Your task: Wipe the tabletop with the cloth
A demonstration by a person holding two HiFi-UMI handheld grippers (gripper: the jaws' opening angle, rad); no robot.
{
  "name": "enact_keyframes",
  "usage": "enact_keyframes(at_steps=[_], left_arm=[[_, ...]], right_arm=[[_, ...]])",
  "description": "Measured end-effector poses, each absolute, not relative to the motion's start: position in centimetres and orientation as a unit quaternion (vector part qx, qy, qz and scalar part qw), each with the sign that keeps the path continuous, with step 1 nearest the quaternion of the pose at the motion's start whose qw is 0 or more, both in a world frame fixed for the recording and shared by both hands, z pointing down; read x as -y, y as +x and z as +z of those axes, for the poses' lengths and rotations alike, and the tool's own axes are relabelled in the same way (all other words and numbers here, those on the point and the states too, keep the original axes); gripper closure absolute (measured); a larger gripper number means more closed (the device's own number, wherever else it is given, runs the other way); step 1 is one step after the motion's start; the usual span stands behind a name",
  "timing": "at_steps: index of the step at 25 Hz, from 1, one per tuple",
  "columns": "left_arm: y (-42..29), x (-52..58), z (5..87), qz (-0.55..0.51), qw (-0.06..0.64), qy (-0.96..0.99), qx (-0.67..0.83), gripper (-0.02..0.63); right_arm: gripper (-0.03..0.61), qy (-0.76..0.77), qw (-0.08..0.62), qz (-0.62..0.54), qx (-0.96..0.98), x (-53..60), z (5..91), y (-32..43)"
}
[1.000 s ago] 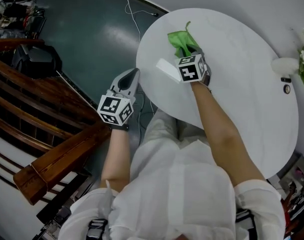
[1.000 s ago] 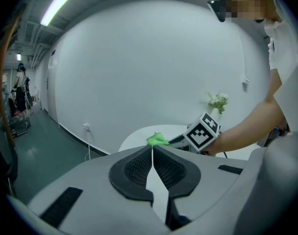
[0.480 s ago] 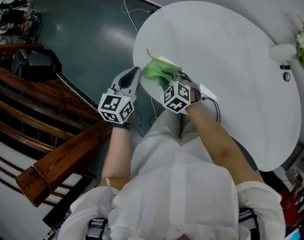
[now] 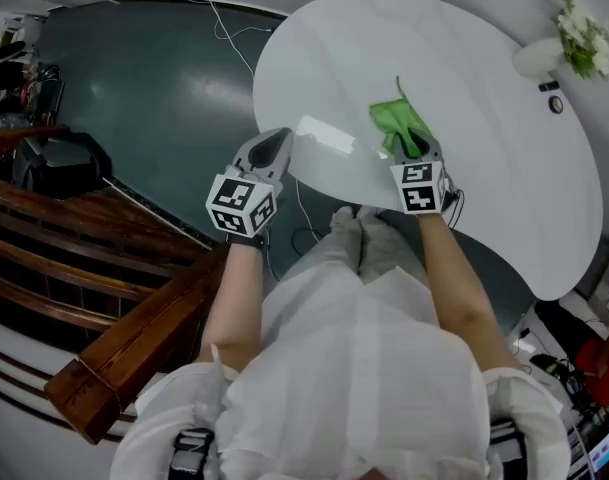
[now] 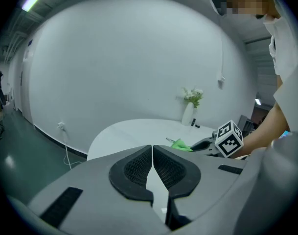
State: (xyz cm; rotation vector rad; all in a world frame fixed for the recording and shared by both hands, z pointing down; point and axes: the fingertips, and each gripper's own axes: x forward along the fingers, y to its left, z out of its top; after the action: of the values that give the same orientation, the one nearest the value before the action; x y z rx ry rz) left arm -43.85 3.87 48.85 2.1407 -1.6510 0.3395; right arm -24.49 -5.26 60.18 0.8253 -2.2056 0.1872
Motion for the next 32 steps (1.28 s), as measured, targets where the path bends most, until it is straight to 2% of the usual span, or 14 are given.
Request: enact_keyframes(at_steps=[5, 10, 16, 25, 29, 32], left_arm=[[-42.3, -4.7, 48.8, 0.116, 0.206, 0.789, 0.567, 0.592], [-41.2, -6.6, 48.6, 0.108, 0.202, 0.806, 0.546, 0.592], [-39.5, -8.4, 49.2, 0.111, 0.207, 0.822, 0.518, 0.592], [-34.6, -8.1, 49.2, 0.109, 0.207, 0.845, 0.481, 0.592], [-31.1, -7.9, 48.9, 0.118, 0.198, 0.86, 0.455, 0.592], [-28.5, -7.2, 48.7, 0.124, 0.193, 0.865, 0.446, 0.592]], right_arm=[[0.509, 0.425, 0.379, 0.12, 0.814, 4.6, 60.4, -17.9], [0.509, 0.48, 0.374, 0.155, 0.778, 1.2, 60.8, -15.1], [0.509, 0.458, 0.381, 0.166, 0.786, -3.5, 61.1, -18.1], [0.509, 0.299, 0.403, 0.118, 0.857, -8.5, 61.2, -26.9], [0.509, 0.279, 0.406, 0.096, 0.865, -8.1, 61.2, -26.7], [0.509, 0.306, 0.4, 0.102, 0.858, -6.9, 61.1, -23.8]])
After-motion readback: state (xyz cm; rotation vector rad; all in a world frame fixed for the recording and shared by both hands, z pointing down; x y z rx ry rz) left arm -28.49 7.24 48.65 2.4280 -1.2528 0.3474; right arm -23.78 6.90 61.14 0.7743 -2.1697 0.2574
